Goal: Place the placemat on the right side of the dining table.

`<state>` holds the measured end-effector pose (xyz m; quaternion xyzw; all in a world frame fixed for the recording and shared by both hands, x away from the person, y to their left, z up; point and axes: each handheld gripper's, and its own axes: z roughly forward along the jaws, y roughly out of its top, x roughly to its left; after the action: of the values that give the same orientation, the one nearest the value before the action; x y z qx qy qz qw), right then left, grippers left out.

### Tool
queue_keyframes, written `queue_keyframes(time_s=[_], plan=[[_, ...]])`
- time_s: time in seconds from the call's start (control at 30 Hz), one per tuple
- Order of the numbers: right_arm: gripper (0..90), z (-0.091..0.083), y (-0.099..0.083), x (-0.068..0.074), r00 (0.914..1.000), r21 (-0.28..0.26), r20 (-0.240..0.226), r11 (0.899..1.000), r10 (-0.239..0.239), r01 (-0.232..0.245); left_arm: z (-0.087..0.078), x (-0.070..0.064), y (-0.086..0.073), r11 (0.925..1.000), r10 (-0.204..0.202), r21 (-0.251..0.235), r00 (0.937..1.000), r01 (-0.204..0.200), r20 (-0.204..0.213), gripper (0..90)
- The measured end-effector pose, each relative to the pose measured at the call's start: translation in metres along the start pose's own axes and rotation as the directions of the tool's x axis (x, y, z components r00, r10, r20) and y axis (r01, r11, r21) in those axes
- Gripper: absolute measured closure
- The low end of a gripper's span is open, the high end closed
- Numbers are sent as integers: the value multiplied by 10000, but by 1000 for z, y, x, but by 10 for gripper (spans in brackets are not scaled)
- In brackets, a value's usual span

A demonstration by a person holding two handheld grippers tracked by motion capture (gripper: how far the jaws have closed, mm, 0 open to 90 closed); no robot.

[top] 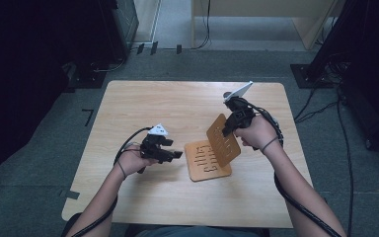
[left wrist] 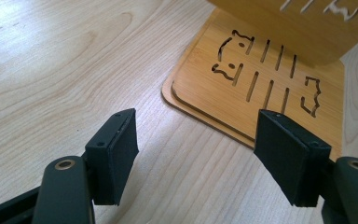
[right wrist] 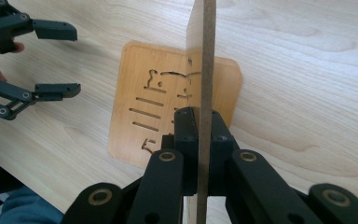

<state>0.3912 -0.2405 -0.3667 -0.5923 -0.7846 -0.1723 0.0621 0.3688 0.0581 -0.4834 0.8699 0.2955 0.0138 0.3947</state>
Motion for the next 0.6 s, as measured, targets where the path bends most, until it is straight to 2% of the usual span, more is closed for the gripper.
queue_keyframes(time_s=[0.17,0.6], plan=[[876,-2,1,-5,9999,-37,115,10000,-58,59,1,0,0,10000,5,9,10000,-5,-13,292],[876,-7,2,-23,9989,-96,311,9994,337,-334,1,0,0,10000,12,0,10000,-12,-9,292]])
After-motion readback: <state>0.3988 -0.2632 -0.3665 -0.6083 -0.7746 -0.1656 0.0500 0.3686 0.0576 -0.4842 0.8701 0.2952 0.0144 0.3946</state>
